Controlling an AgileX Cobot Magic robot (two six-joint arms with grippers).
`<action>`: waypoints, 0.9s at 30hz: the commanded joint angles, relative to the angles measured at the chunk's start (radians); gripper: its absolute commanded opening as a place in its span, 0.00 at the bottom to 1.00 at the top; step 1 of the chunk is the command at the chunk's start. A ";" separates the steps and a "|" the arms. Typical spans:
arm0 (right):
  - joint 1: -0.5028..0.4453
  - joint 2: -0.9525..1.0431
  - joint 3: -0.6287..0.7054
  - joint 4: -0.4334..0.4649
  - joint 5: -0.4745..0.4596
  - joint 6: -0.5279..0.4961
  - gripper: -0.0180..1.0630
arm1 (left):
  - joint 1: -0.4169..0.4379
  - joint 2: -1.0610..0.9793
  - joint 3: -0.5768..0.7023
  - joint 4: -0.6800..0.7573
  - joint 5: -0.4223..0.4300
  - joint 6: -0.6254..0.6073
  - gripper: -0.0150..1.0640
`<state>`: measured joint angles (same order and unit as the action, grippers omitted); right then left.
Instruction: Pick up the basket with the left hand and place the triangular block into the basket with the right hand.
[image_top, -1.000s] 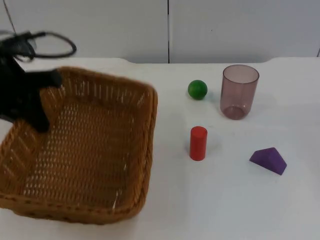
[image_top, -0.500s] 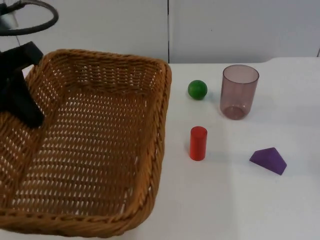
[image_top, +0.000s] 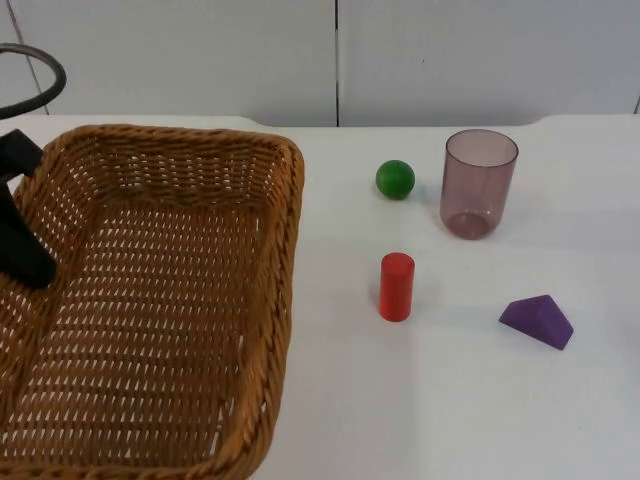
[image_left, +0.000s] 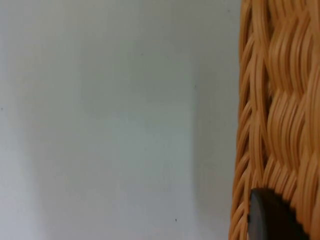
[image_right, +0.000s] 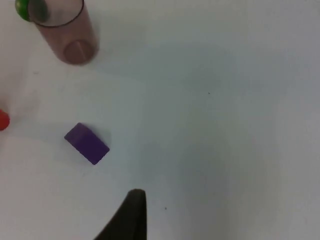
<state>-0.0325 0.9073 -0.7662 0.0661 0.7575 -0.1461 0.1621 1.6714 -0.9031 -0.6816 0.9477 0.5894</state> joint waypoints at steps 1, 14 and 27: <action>-0.002 0.012 -0.027 0.080 -0.017 -0.129 0.99 | 0.001 -0.015 0.001 -0.042 0.007 0.006 0.01; 0.151 0.328 -0.266 0.079 0.138 -0.272 0.91 | 0.001 -0.015 0.001 -0.040 0.007 0.004 0.01; 0.394 0.698 -0.290 -0.091 0.059 -0.376 0.81 | 0.001 -0.015 0.001 -0.040 0.007 -0.001 0.01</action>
<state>0.3550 1.5836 -1.0487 -0.0125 0.8435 -0.4935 0.1621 1.6696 -0.9031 -0.6816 0.9456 0.5913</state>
